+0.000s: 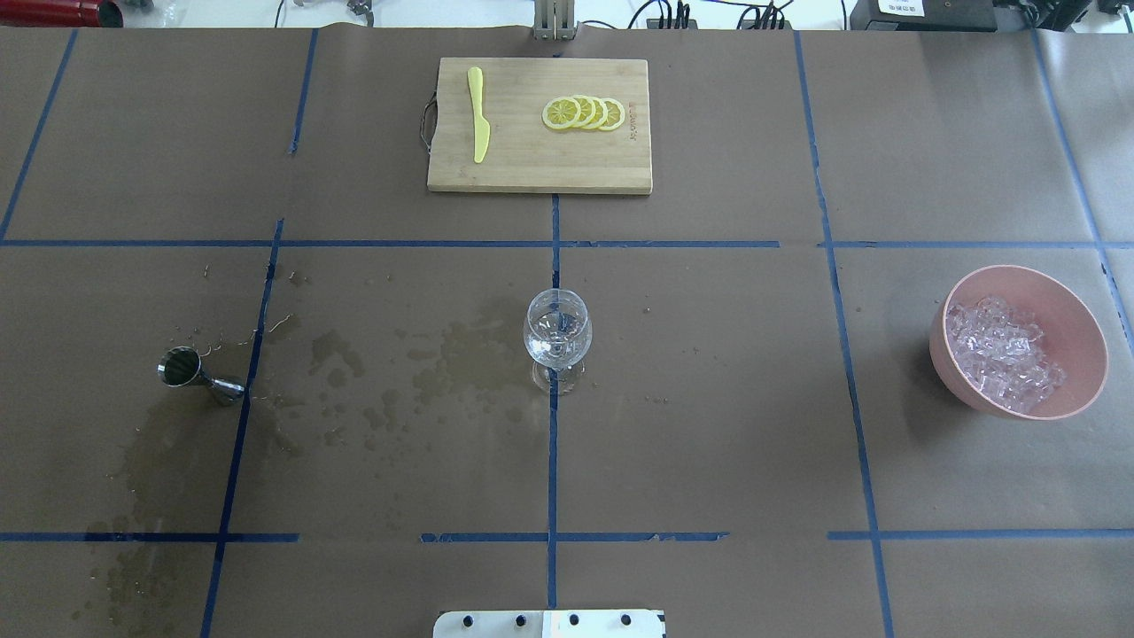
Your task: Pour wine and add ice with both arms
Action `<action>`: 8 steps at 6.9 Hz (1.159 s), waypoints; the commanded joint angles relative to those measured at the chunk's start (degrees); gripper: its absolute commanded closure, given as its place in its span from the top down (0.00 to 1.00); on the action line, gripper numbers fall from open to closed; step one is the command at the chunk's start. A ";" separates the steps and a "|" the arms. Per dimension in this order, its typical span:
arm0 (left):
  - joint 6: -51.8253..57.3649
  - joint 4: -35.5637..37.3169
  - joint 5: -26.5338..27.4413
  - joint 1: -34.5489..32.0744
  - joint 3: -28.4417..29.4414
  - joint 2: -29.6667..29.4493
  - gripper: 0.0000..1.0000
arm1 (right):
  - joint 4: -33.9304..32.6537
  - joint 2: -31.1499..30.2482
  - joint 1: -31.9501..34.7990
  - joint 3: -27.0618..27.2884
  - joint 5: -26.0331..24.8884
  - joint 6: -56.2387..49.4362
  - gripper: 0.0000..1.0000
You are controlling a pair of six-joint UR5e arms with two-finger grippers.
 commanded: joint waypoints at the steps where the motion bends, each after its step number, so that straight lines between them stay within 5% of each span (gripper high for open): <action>1: -2.78 -15.14 -0.43 0.17 4.10 -1.67 1.00 | 3.06 0.12 0.00 -0.33 1.09 0.25 1.00; 5: -15.06 -32.74 -3.59 0.61 4.83 -2.13 1.00 | 7.44 1.35 -0.78 -0.50 1.09 4.97 1.00; 8: -35.35 -46.18 0.68 11.83 2.90 -2.04 1.00 | 7.74 0.92 -0.88 -0.68 1.35 5.08 1.00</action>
